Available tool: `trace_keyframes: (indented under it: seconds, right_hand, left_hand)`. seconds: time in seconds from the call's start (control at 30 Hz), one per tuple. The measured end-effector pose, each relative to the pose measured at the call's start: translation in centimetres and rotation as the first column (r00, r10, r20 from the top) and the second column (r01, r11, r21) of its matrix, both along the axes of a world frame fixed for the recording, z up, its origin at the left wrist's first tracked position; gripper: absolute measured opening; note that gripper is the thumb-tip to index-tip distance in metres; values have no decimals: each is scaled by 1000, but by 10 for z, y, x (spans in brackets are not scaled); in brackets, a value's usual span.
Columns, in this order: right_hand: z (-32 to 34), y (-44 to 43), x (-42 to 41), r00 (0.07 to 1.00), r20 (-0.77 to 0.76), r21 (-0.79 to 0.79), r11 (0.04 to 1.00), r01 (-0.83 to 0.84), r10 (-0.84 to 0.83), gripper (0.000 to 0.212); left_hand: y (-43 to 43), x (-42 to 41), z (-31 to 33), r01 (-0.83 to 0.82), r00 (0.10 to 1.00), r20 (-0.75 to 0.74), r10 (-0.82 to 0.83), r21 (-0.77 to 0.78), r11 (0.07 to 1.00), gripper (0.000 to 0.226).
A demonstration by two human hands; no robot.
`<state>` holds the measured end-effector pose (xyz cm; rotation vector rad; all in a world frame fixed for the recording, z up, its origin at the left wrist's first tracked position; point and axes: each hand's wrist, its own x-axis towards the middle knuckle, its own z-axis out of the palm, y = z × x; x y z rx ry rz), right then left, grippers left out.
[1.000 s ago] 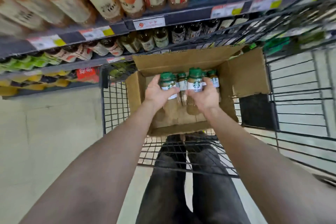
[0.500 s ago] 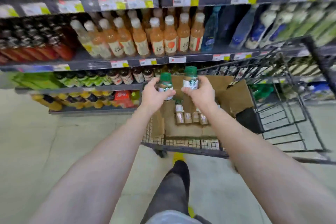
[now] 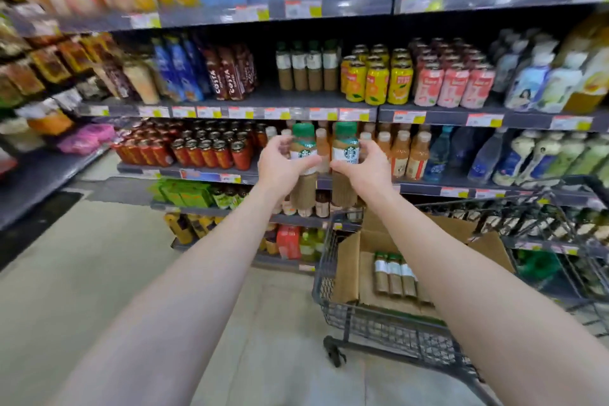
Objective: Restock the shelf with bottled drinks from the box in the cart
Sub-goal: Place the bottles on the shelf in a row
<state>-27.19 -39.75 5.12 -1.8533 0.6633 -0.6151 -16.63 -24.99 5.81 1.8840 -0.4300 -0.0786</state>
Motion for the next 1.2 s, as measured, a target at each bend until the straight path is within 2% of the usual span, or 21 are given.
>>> trace_keyframes:
  seconds: [0.13, 0.27, 0.43, 0.57, 1.03, 1.2]
  right_hand:
    - [29, 29, 47, 1000, 25, -20, 1000, -17, 17, 77]
    - [41, 59, 106, 998, 62, -13, 1000, -7, 7, 64]
    - [44, 95, 187, 997, 73, -17, 999, 42, -41, 72]
    - [47, 107, 231, 994, 84, -21, 997, 70, -68, 65]
    - [48, 53, 352, 982, 68, -84, 979, 184, -179, 71]
    - [52, 7, 407, 979, 86, -99, 976, 194, -186, 76]
  left_hand:
    - [40, 43, 25, -27, 1000, 11, 27, -30, 999, 74]
    - [79, 96, 39, -4, 1000, -17, 3, -71, 998, 75]
    - [113, 173, 47, 65, 998, -11, -66, -68, 996, 76]
    - [125, 228, 53, 140, 990, 12, -140, -28, 990, 77]
    - [61, 342, 46, 258, 966, -7, -258, -7, 966, 78]
    - [21, 382, 50, 258, 966, 0, -258, -15, 966, 63]
